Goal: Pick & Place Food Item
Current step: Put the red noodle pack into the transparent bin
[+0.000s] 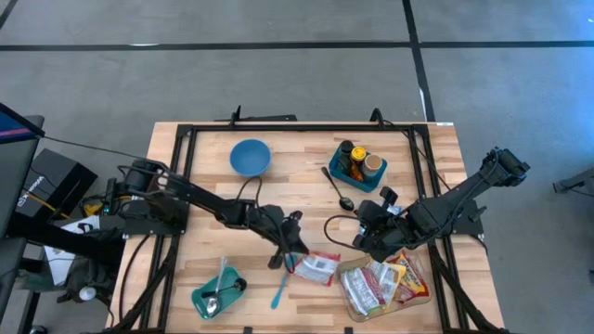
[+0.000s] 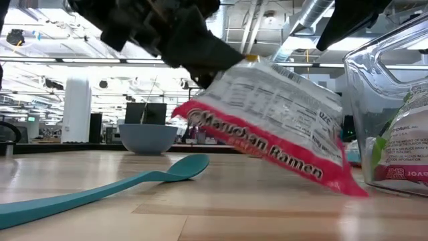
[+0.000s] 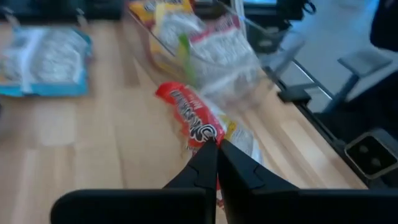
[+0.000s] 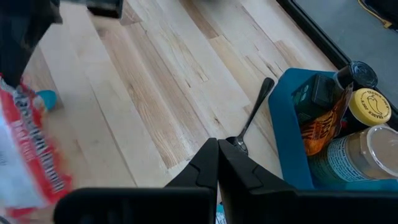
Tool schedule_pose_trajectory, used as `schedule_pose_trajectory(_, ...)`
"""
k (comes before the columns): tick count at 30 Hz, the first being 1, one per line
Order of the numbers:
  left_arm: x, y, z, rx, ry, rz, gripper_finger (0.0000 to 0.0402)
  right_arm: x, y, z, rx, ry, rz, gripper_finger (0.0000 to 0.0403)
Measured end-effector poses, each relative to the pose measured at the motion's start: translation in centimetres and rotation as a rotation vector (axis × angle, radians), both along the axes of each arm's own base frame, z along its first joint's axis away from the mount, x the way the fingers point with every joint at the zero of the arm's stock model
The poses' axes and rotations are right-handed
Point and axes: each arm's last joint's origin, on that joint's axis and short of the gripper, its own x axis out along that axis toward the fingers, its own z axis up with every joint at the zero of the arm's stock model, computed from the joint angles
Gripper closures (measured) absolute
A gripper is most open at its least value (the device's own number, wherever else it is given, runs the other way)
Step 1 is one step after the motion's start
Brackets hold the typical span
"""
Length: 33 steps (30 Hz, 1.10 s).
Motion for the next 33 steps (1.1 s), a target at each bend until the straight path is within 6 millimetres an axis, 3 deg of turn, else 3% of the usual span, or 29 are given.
schedule_pose_trajectory(7, -0.7, 0.3, 2.0, 0.053, -0.049, 0.028, 0.0401, 0.0, 0.0, 0.0, 0.000, -0.005, -0.002, 0.0403)
schedule_pose_trajectory(25, -1.3, 0.7, 4.0, 0.248, -0.160, 0.027, 0.0401, 0.4, -0.9, 0.3, -0.124, -0.092, -0.085, 0.0403)
schedule_pose_trajectory(33, -1.6, 0.7, 4.7, 0.307, -0.206, 0.002, 0.0401, 0.8, -2.9, -1.6, -0.239, -0.130, -0.196, 0.0403)
